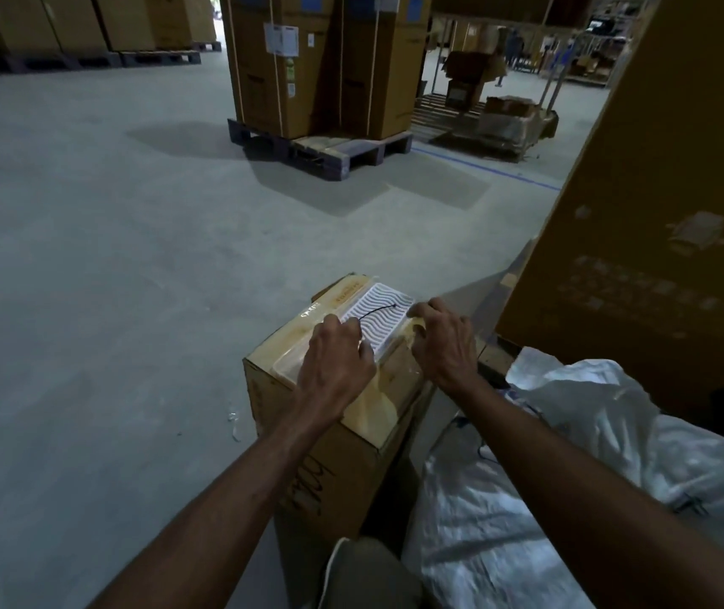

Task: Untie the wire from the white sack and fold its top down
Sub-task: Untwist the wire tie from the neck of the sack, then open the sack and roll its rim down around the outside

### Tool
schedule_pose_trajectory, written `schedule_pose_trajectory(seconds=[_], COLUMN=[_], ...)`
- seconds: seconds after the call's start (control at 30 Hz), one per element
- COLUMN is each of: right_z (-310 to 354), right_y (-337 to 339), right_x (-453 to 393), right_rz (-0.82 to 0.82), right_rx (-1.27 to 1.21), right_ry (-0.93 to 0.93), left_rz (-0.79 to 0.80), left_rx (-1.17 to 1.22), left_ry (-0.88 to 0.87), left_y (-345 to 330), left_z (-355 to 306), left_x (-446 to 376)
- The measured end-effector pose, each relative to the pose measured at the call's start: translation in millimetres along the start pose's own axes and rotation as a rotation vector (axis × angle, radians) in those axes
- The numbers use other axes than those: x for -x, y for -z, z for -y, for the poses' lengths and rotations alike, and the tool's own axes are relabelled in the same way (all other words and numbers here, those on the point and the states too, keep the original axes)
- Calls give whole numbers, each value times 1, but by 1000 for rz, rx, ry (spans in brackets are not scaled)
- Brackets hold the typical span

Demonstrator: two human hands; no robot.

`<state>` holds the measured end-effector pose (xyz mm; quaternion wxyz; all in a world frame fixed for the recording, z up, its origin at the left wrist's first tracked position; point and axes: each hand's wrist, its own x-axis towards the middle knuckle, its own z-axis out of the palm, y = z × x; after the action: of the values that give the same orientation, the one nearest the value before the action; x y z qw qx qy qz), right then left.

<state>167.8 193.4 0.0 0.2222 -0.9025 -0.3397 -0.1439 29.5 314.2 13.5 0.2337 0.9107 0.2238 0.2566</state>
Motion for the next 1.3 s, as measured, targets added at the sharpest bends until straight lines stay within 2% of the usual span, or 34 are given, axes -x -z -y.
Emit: schedule_pose_trajectory(seconds=[0.27,0.5,0.6,0.73,0.87,1.0,1.17,1.3], right_z=[-41,-101,-130,-162,-191,-202,-205,-207], right_y=[89,156,172,181,167,151,143,142], right_x=[107,228,271,312,334,318,297,293], right_rz=[-20,-55,-71,-50,-12,46,189,167], right_rx=[107,188,194,184,51,-181,-75,-119], right_ry=[-58,-164,-236,-320,-432,-585,-642,-672], left_rz=[162,340,407,541,703,711,701,636], left_rx=[17,69,45,71,67,12,13,80], left_ry=[-104,-278,-330,-319,-331,-345,-275,-130], left_y=[-2,-47,-79,-119,-152,-181,-198,-199], left_z=[-89,-170,-186,-204,-226,-243,-259,-266], left_x=[71,149,170,183,185,187,181,182])
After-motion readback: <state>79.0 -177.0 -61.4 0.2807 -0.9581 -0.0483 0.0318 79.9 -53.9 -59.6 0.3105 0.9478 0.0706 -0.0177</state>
